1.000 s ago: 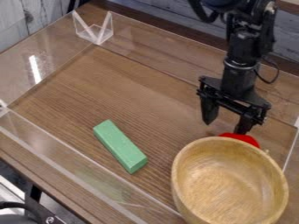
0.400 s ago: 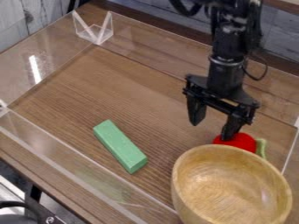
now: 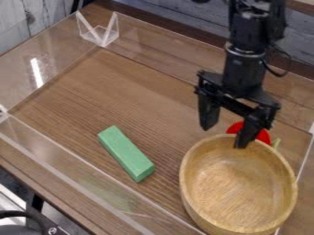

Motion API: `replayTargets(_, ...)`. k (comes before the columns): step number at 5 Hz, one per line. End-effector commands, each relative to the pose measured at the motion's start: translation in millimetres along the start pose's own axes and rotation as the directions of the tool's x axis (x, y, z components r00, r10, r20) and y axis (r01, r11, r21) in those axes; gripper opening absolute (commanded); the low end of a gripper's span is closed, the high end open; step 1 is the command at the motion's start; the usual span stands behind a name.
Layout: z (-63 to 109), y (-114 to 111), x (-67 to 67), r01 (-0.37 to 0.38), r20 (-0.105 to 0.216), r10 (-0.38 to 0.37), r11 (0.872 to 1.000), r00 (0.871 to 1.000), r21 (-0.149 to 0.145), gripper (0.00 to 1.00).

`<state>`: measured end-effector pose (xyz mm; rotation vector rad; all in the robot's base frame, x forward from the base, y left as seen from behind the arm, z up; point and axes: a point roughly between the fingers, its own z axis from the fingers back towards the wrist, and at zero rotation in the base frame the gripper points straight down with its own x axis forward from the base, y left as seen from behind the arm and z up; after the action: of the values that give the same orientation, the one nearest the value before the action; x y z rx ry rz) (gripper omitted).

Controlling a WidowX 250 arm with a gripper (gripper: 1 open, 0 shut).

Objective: Move the red fruit to the right

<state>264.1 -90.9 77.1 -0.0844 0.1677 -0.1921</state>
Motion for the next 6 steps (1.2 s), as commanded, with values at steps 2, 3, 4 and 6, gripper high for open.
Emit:
replayTargets(2, 17.6, 1.6, 17.3, 0.021, 0.07, -0.02, 1.0, 0.997, -0.01, 1.0)
replayTargets(3, 18.5, 12.3, 19.8, 0.04, 0.061, -0.039, 0.999, 0.997, -0.009, 1.0)
replayTargets(4, 12.0, 8.5, 22.9, -0.013, 0.062, 0.014, 1.0, 0.998, -0.021, 1.0)
replayTargets(6, 17.8, 4.2, 24.3, -0.078, 0.083, 0.079, 0.997, 0.993, -0.016, 0.0)
